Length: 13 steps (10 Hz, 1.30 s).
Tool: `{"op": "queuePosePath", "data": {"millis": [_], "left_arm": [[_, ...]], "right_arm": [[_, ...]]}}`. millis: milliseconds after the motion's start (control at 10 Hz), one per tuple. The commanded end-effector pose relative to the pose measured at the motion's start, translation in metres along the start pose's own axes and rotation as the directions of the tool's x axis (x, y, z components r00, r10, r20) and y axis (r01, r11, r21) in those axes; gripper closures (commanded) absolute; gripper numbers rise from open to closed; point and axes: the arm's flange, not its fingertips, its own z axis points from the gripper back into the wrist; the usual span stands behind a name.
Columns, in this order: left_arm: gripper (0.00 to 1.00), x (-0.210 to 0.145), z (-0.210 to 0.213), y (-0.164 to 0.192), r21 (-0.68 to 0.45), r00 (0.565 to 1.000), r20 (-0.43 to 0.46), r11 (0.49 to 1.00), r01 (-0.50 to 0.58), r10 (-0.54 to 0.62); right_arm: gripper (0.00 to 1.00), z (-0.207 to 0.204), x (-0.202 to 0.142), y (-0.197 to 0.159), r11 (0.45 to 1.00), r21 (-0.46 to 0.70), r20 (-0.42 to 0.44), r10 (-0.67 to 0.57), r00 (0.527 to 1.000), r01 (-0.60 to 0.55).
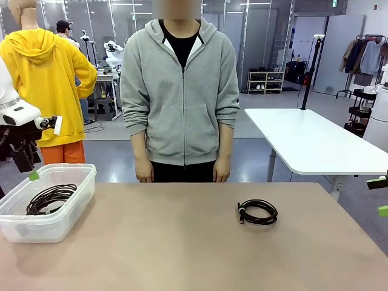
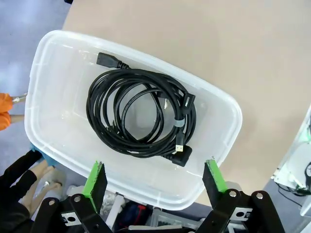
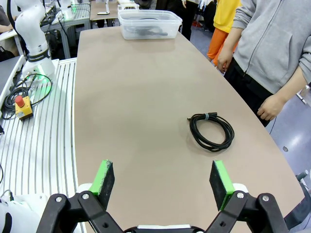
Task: Organize and store the cables.
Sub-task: Place the USB Extension Cable into the Organizing box.
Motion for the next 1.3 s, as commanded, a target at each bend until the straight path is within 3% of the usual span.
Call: {"op": "queuePosePath", "data": {"millis": [0, 100, 200, 300, 400, 600, 800, 900, 1000, 1100, 1200], "left_arm": [[0.00, 0.000, 0.000, 0.000, 0.000, 1.000, 0.000, 1.000, 0.000, 0.000], [0.00, -0.002, 0.024, -0.012, -0.002, 0.997, 0.074, 1.000, -0.024, 0.024], [0.00, -0.009, 0.048, -0.029, -0.064, 0.976, 0.186, 0.993, -0.101, 0.111], [0.00, -0.028, 0.075, -0.056, -0.120, 0.945, 0.255, 0.976, -0.181, 0.206], [0.00, -0.040, 0.089, -0.073, -0.134, 0.921, 0.329, 0.976, -0.172, 0.208], [0.00, -0.046, 0.109, -0.120, -0.181, 0.889, 0.390, 0.966, -0.184, 0.242], [0.00, -0.034, 0.121, -0.148, -0.152, 0.894, 0.415, 0.981, -0.117, 0.171], [0.00, -0.026, 0.124, -0.153, -0.114, 0.906, 0.395, 0.986, -0.118, 0.154], [0.00, -0.016, 0.121, -0.151, -0.130, 0.915, 0.394, 0.991, -0.039, 0.088], [0.00, -0.038, 0.128, -0.149, -0.142, 0.899, 0.409, 0.984, -0.111, 0.160], [0.00, -0.038, 0.128, -0.149, -0.142, 0.899, 0.409, 0.984, -0.111, 0.160]], "right_arm": [[0.00, 0.000, 0.000, 0.000, 1.000, 0.000, 0.000, 0.000, 1.000, 0.000], [0.00, -0.001, 0.041, 0.007, 0.998, -0.055, -0.075, -0.034, 0.997, 0.030], [0.00, -0.036, 0.078, -0.004, 0.967, -0.162, -0.246, -0.234, 0.941, 0.198], [0.00, -0.082, 0.104, -0.024, 0.956, -0.143, -0.352, -0.293, 0.889, 0.258], [0.00, -0.111, 0.119, -0.042, 0.945, -0.177, -0.440, -0.326, 0.837, 0.275], [0.00, -0.179, 0.147, -0.073, 0.901, -0.181, -0.559, -0.425, 0.712, 0.395], [0.00, -0.256, 0.145, -0.089, 0.879, -0.238, -0.628, -0.464, 0.625, 0.414], [0.00, -0.293, 0.132, -0.084, 0.854, -0.338, -0.599, -0.519, 0.610, 0.395], [0.00, -0.314, 0.118, -0.078, 0.844, -0.392, -0.597, -0.536, 0.597, 0.365], [0.00, -0.280, 0.132, -0.074, 0.885, -0.264, -0.626, -0.460, 0.630, 0.384], [0.00, -0.280, 0.132, -0.074, 0.885, -0.264, -0.626, -0.460, 0.630, 0.384]]}}
